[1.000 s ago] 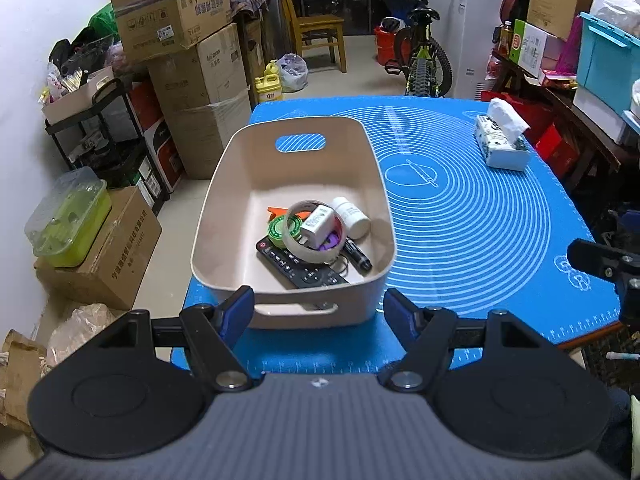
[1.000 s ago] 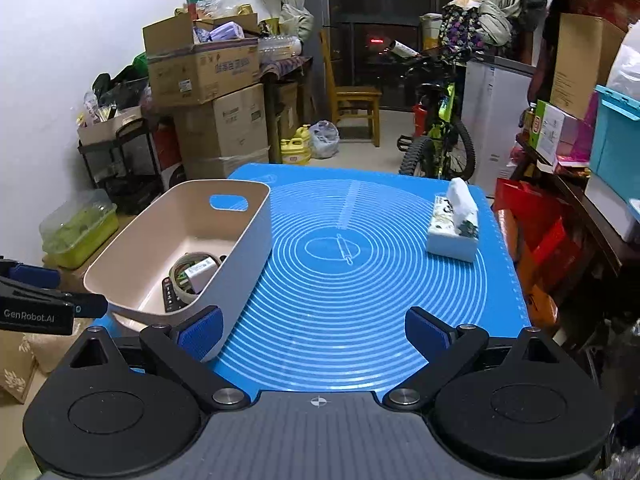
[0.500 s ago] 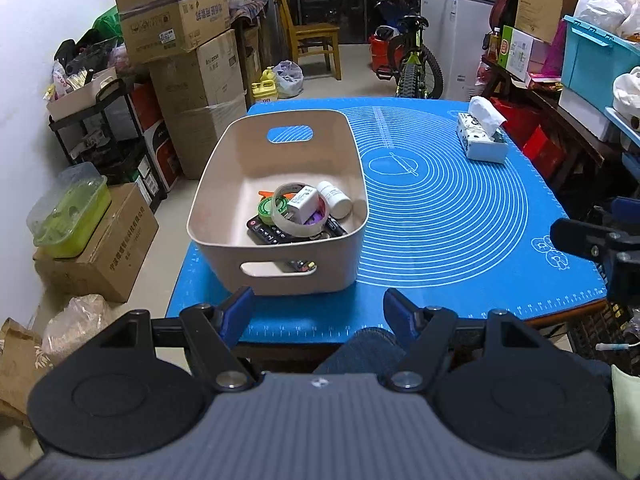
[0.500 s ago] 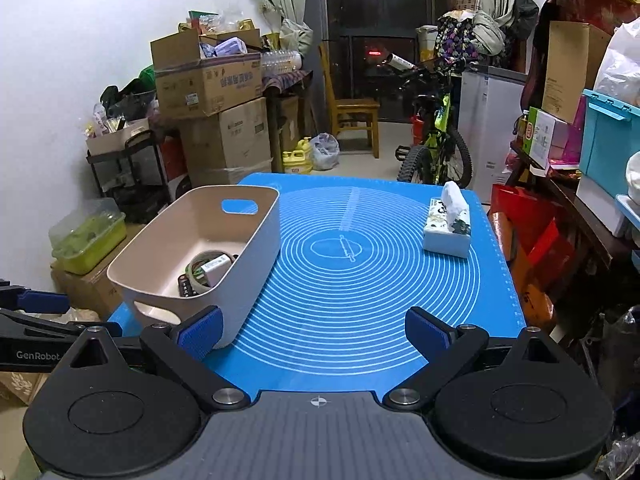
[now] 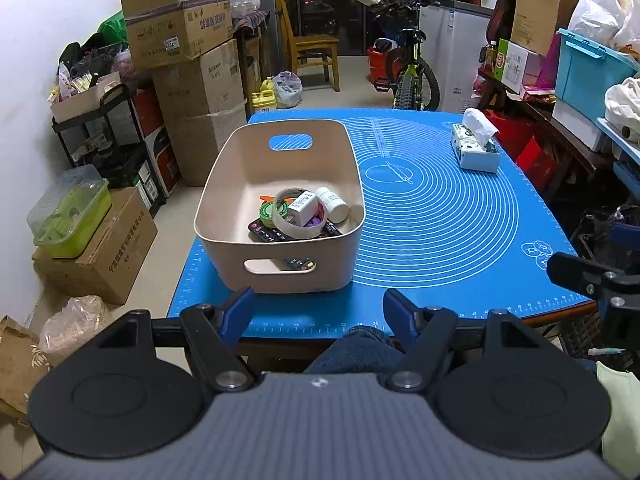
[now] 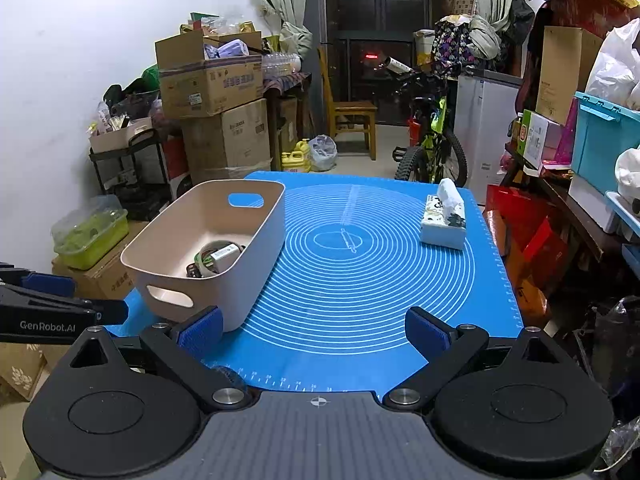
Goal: Organize rigid objects
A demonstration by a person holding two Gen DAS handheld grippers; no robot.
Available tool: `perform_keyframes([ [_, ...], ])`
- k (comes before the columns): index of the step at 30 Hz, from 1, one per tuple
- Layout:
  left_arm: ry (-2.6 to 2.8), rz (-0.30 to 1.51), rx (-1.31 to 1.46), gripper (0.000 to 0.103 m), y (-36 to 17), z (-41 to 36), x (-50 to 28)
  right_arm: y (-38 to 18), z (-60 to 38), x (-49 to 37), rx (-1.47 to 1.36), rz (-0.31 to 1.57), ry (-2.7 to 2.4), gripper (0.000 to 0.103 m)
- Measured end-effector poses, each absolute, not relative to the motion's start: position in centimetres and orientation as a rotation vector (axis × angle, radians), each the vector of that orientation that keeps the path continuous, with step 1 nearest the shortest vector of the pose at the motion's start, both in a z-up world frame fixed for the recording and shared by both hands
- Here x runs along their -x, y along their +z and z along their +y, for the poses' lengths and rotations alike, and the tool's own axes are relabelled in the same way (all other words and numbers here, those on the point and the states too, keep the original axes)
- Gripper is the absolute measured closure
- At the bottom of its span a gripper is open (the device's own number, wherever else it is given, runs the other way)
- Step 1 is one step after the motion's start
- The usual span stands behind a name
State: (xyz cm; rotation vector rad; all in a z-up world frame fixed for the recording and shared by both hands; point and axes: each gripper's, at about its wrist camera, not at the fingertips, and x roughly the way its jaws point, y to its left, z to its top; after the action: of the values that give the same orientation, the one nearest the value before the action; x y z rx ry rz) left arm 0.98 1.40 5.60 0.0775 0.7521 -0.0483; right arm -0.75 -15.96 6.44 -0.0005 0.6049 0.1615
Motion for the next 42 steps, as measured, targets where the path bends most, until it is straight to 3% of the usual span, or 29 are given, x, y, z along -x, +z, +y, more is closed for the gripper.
perform_keyframes([
  [42,-0.046,0.749,-0.076,0.031,5.9,2.0,-0.2,6.9,-17.0,1.5,-0.018,0.616,0.164,0.006],
])
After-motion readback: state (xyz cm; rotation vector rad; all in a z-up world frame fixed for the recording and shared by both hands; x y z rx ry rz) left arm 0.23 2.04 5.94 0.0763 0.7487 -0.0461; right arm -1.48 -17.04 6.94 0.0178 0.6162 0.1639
